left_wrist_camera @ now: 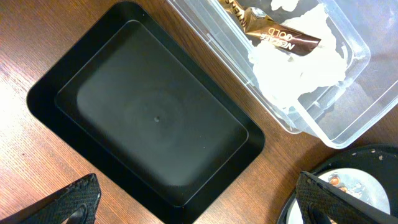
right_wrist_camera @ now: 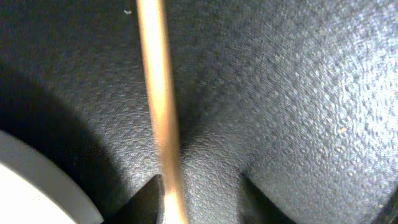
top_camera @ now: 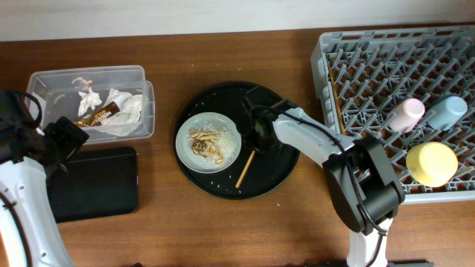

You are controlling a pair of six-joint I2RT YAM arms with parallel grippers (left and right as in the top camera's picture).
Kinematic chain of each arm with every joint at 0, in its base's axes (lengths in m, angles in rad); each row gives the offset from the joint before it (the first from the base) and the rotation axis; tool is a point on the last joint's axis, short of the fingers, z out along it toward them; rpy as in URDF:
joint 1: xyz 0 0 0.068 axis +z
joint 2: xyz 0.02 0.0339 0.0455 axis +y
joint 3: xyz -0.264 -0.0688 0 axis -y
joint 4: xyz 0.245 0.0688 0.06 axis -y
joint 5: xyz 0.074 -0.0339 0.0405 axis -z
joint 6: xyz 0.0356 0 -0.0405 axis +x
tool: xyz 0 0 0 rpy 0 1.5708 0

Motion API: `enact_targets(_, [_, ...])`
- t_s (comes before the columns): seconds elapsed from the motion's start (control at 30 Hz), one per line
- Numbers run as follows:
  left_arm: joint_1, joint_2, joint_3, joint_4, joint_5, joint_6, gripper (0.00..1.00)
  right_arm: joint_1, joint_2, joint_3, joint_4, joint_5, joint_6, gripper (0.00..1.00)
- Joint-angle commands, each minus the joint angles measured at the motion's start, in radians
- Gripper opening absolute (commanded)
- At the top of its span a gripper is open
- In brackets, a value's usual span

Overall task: Sort waste into correct bins and load items into the dishwasher rack
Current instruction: 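Return the right gripper and grasp the second chopstick, then carry the second chopstick into the rack and release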

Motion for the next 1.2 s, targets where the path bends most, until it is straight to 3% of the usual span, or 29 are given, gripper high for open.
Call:
enact_targets(0.0, [0.005,-0.009,0.012,-0.001,-0.007,-0.008,0.99,0.011,0.029,-0.007,-0.022,0.024,0.032,0.33])
enact_targets(0.27, [0.005,-0.009,0.012,-0.002,-0.007,-0.008,0.99,0.011,0.029,-0.008,-0.094,0.047,0.081,0.21])
enact_targets(0.37, [0.005,-0.009,0.012,-0.002,-0.007,-0.008,0.99,0.01,0.029,-0.006,-0.11,0.015,0.08,0.06])
enact_targets(0.47, [0.005,-0.009,0.012,-0.001,-0.007,-0.008,0.99,-0.017,0.027,0.048,-0.19,0.015,0.063,0.04])
enact_targets(0.6, [0.005,-0.009,0.012,-0.002,-0.007,-0.008,1.0,-0.117,-0.047,0.248,-0.304,-0.011,-0.223,0.04])
enact_targets(0.7, [0.005,-0.009,0.012,-0.001,-0.007,-0.008,1.0,-0.335,-0.085,0.564,-0.51,-0.087,-0.606,0.04])
enact_targets(0.83, [0.005,-0.009,0.012,-0.002,-0.007,-0.008,0.99,-0.566,-0.079,0.626,-0.504,-0.087,-0.983,0.04])
enact_targets(0.93, [0.005,-0.009,0.012,-0.002,-0.007,-0.008,0.99,-0.638,-0.047,0.613,-0.463,-0.144,-1.163,0.04])
enact_targets(1.13, [0.005,-0.009,0.012,-0.001,-0.007,-0.008,0.99,-0.637,0.076,0.608,-0.41,-0.167,-1.204,0.05])
enact_targets(1.17, [0.005,-0.009,0.012,-0.001,-0.007,-0.008,0.99,-0.637,0.088,0.608,-0.411,-0.173,-1.185,0.12])
